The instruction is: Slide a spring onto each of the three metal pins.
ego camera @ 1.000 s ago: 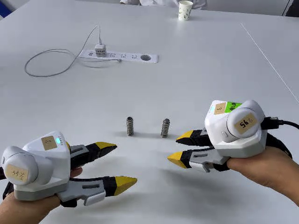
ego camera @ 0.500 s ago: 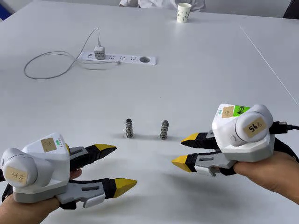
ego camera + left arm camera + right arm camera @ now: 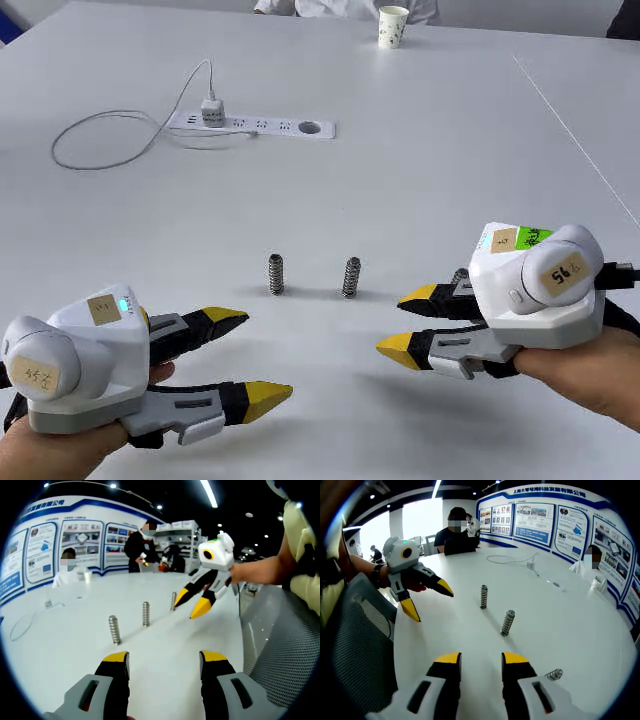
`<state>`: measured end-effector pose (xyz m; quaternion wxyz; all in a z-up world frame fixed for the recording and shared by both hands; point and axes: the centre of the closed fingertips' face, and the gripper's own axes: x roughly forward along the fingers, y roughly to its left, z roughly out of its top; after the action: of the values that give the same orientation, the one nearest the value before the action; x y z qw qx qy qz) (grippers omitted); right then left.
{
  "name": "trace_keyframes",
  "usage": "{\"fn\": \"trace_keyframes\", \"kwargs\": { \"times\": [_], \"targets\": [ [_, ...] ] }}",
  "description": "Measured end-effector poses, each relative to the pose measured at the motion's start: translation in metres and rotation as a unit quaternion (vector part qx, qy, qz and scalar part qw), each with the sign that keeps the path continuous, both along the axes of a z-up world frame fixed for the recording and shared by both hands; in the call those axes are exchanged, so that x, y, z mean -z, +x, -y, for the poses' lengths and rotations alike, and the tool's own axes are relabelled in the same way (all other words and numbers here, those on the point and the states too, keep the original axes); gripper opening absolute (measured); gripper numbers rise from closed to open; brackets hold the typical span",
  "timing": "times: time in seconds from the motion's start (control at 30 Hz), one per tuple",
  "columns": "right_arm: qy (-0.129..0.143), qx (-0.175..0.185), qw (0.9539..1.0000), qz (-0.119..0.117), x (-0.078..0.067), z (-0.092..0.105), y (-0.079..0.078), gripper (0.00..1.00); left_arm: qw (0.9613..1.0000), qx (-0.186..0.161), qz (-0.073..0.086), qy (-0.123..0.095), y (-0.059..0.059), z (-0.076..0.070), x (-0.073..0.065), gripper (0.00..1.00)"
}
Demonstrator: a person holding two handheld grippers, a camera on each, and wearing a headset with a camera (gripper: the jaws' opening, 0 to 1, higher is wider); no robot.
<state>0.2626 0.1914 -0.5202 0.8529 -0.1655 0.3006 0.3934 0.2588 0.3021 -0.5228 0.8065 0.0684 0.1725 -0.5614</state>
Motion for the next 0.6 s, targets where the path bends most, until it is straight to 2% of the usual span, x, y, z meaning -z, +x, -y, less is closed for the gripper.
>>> {"fn": "trace_keyframes", "kwargs": {
  "times": [0.6],
  "targets": [
    [0.005, 0.016, 0.9999, 0.002, -0.003, 0.019, -0.003, 0.35, 1.0, -0.001, -0.001, -0.001, 0.001, 0.002, -0.002, 0.59]
  ]
}}
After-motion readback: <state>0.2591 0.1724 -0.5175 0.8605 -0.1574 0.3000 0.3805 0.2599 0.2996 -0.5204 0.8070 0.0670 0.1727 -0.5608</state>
